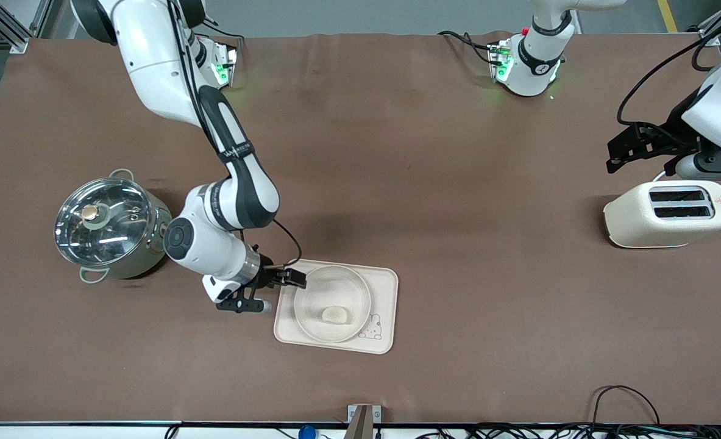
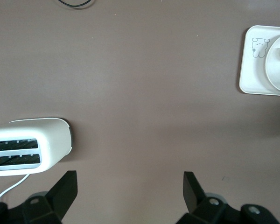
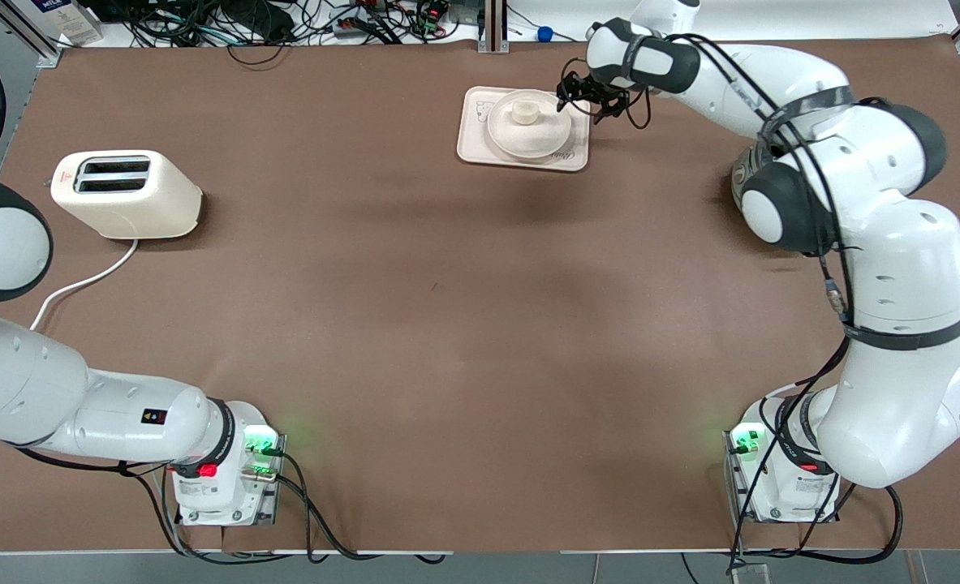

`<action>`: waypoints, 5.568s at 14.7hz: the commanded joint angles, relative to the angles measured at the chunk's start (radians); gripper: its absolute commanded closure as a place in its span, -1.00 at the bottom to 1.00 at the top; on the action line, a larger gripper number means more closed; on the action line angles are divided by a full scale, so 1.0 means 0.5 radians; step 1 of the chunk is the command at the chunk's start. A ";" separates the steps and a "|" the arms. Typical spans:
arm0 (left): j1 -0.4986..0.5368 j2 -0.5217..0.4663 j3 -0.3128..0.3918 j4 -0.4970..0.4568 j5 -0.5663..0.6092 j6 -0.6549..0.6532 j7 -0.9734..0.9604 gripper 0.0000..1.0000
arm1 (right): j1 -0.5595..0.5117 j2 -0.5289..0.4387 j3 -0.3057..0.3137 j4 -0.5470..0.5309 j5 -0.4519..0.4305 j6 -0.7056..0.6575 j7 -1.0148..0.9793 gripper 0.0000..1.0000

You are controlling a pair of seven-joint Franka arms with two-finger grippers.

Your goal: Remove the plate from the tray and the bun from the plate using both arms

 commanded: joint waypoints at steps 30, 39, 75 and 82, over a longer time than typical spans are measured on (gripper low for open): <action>0.019 0.010 0.000 0.027 0.033 -0.014 0.052 -1.00 | -0.231 -0.193 0.420 -0.411 0.080 0.154 -0.270 0.99; 0.013 0.007 0.003 0.018 0.033 -0.023 0.058 -1.00 | 0.042 -0.832 0.445 -1.470 0.080 0.538 -0.405 0.99; -1.064 1.513 -0.528 -0.193 0.916 1.735 -2.396 -0.56 | -1.163 -0.915 0.123 0.054 -1.055 -1.354 -0.736 -1.00; -1.064 1.535 -0.531 -0.197 0.997 1.735 -2.535 1.00 | -1.249 -0.946 0.129 0.054 -1.080 -1.379 -0.767 -1.00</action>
